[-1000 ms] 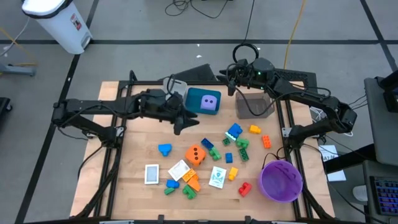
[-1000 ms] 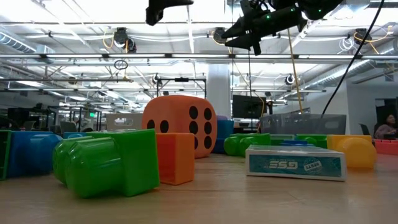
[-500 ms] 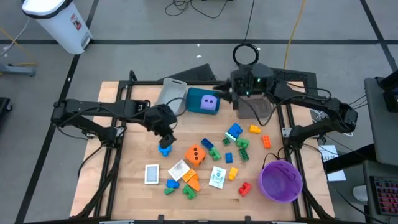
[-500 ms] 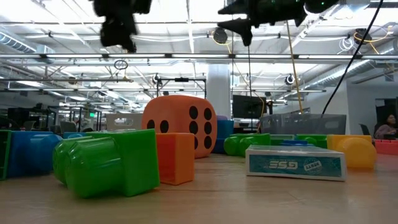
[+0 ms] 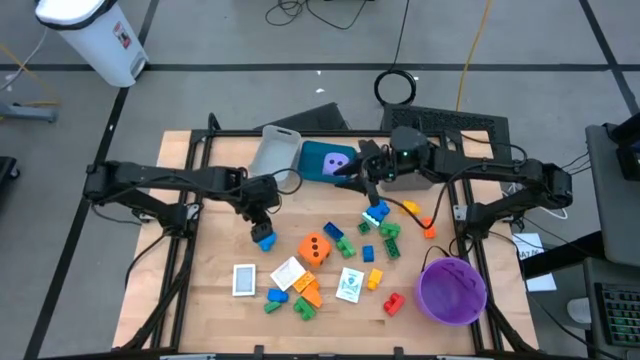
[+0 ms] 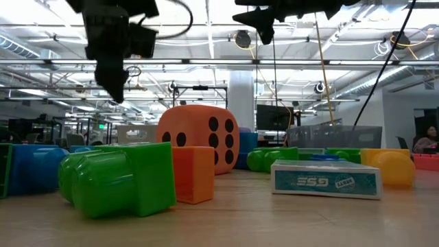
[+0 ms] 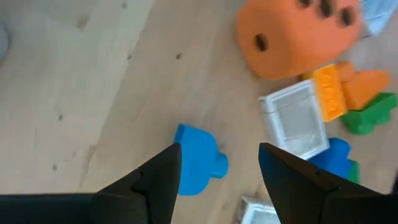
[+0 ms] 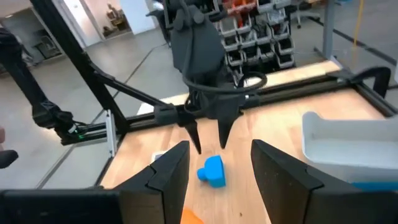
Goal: Pick & Place Toys
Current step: Put the blue game piece into the gray bin
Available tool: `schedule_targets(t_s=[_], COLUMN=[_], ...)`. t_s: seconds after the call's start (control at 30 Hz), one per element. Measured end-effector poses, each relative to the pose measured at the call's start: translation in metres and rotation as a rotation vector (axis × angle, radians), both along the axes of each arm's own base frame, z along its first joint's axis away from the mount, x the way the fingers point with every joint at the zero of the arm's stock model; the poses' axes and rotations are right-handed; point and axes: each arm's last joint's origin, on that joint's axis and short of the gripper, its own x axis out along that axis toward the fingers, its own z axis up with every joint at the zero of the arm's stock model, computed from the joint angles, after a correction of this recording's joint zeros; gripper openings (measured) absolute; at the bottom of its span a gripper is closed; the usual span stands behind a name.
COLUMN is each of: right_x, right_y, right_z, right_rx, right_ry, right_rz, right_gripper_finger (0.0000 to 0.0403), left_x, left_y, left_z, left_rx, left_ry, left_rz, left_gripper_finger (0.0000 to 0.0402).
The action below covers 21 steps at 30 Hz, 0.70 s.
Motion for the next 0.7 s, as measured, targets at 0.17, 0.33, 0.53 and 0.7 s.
schedule_targets(t_s=[0.17,0.33,0.53,0.7], right_x=[0.0,0.0,-0.001,-0.001], right_y=[-0.001,-0.001,-0.001,-0.001], right_z=[-0.001,-0.002,-0.003,-0.003], right_rx=[0.01,0.011,0.015,0.042], right_ry=[0.015,0.016,0.029,0.04], right_rz=[-0.006,-0.006,-0.006,-0.011], right_gripper_finger=[0.0167,0.0167,0.0167,0.0166], left_x=[-0.002,-0.005,0.001,0.009], left_y=[0.005,0.009,0.009,0.009], left_z=[-0.022,-0.042,-0.055,-0.072], left_rx=[-0.016,-0.022,-0.007,-0.054], left_ry=[-0.025,-0.011,-0.012,0.035], left_rz=[0.011,0.024,-0.015,-0.035], left_gripper_finger=[0.0223,0.0223,0.0223,0.0223])
